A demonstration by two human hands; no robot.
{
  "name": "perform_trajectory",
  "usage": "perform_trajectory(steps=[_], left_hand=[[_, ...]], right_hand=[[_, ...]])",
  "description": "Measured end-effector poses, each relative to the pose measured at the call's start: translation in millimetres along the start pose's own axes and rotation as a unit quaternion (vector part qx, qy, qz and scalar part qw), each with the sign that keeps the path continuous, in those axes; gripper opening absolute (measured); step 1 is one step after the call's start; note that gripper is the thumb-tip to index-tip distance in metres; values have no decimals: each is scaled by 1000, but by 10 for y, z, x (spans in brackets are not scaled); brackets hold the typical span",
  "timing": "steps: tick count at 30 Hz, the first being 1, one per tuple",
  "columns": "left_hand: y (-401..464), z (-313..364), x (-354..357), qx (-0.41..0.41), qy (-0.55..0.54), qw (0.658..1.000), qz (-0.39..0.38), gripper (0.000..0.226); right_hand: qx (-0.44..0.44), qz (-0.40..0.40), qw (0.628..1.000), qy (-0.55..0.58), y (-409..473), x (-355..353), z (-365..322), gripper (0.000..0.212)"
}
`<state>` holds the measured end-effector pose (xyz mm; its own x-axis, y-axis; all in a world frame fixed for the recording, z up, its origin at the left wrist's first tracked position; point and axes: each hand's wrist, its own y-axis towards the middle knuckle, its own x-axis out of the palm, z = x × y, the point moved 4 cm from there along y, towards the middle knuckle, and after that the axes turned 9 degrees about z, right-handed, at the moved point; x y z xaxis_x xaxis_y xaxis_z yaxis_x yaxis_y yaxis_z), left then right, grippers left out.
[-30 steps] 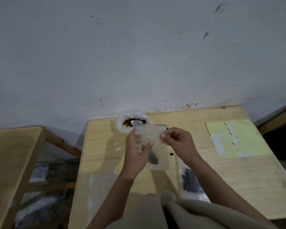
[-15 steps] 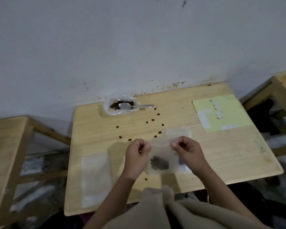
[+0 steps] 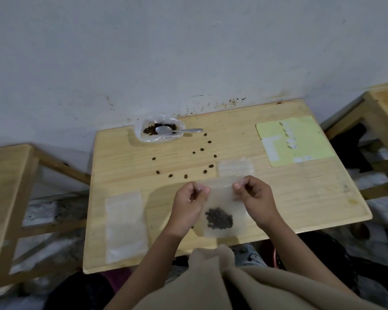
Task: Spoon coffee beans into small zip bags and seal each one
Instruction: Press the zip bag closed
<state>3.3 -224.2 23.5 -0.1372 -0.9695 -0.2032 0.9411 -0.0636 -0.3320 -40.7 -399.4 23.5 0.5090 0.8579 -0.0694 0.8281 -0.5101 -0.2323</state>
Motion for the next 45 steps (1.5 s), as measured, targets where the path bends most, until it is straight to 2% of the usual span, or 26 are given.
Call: perform_trajectory(steps=[4,7,9,13,16,19,21,23,27,30,36,41,45], left_hand=[[-23,25,42,31,-9,999,21,26],[-47,102,93,65,3,998,13,19],[-69,171,142,76,0,997,1,15],[-88,230,209,47,-54,997,5,13],[-95,222,280,33,-64,997,-18,7],[-77,220,376,43,-51,998,-18,7],[-18,206,431,44,-40,998,5,6],[46,187,487,29,-52,998,22,4],[111,200,634,21,-82,996,29,6],[202,196,668,8,-103,994,41,7],[408,198,675,-4,-103,990,93,18],[485,49,756,-60,-54,989,127,14],[549,-65,816,-60,-2,980,188,9]], right_hand=[[19,-13,999,25,-8,-16,-60,25],[23,-47,998,38,-24,-6,-131,9],[23,-47,998,39,-28,0,-146,8],[17,-34,998,54,0,-28,-187,9],[-6,-61,997,37,26,-48,-243,15],[-1,-65,998,15,45,-101,-227,12],[28,-58,997,32,81,-162,-183,7],[54,-39,996,59,146,-241,-145,11],[34,10,997,66,316,-379,-151,26],[43,39,995,80,459,-457,-161,20],[122,22,987,99,707,-468,-58,22],[89,46,995,7,905,-472,29,29],[58,86,987,-120,984,-428,154,25]])
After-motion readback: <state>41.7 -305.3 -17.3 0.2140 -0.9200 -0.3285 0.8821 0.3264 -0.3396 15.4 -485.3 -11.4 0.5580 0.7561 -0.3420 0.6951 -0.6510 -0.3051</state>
